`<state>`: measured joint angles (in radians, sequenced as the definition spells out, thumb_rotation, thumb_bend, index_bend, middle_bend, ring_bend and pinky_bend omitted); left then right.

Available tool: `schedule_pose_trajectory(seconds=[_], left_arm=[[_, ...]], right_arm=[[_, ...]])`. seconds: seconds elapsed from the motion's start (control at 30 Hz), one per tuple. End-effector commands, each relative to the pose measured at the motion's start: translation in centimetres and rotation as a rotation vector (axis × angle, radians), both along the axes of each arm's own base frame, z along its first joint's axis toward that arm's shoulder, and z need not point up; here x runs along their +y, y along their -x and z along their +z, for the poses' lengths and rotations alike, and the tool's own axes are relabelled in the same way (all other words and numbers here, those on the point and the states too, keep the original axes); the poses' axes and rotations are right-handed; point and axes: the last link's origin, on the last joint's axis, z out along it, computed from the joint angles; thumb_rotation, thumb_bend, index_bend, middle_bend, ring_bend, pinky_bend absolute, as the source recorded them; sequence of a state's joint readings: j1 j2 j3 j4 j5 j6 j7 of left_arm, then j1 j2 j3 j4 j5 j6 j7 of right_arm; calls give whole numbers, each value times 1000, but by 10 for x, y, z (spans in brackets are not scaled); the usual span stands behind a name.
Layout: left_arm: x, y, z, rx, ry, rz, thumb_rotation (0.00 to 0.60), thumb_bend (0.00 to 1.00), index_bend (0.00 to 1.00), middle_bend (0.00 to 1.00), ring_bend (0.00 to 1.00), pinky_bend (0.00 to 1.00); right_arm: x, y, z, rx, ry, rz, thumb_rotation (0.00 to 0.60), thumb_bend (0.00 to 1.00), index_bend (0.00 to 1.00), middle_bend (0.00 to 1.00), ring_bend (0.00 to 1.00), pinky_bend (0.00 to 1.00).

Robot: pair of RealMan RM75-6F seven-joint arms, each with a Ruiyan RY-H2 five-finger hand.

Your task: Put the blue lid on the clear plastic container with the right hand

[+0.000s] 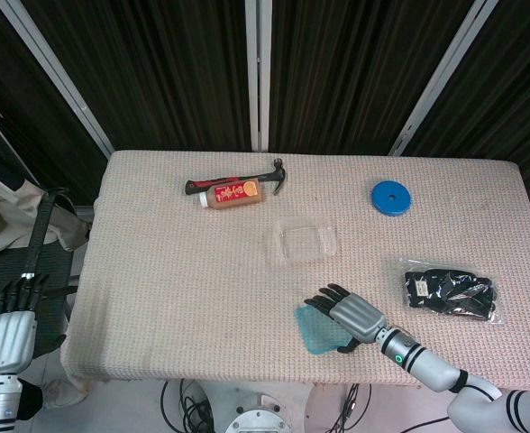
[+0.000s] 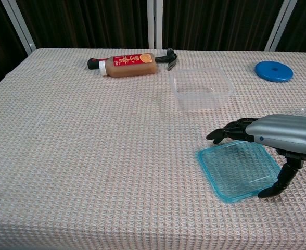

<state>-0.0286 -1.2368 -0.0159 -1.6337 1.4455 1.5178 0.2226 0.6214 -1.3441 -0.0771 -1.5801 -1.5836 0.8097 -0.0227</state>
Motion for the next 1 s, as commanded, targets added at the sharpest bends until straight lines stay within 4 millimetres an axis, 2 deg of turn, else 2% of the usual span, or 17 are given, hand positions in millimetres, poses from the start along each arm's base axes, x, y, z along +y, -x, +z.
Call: schedule_pose_trajectory(seconds=[0.03,0.4,0.67,0.73,0.8,0.9,1.0], left_arm=[[0,1,0,13,-3,11,600,0,62,47,0,0],[2,-2,0,-2,12,6,600,0,61,42,0,0],[2,0,-2,-13,20,15,600,0,61,42,0,0],[1,1,-2,-13,19,17,600,0,61,42,0,0],[1,1,-2,-15,19,17,600,0,61,42,0,0],[0,1,-3,-21,19,17,600,0,61,42,0,0],[1,1,-3,-22,22,16,600,0,61,42,0,0]], right_arm=[[-1,-1,-2,6,-8,-1,600,0,0,121,0,0],[2,2,1,-2,21,-1,600,0,0,118,0,0],[2,3,-6,24,14,2,600,9,0,154,0,0],[0,2,-5,15,39,2,600,44,0,193,0,0],[-1,2,-3,12,61,3,600,137,0,258,0,0],[-2,2,1,5,72,-6,600,253,0,302,0,0],[-4,0,7,-2,83,-7,600,292,0,316,0,0]])
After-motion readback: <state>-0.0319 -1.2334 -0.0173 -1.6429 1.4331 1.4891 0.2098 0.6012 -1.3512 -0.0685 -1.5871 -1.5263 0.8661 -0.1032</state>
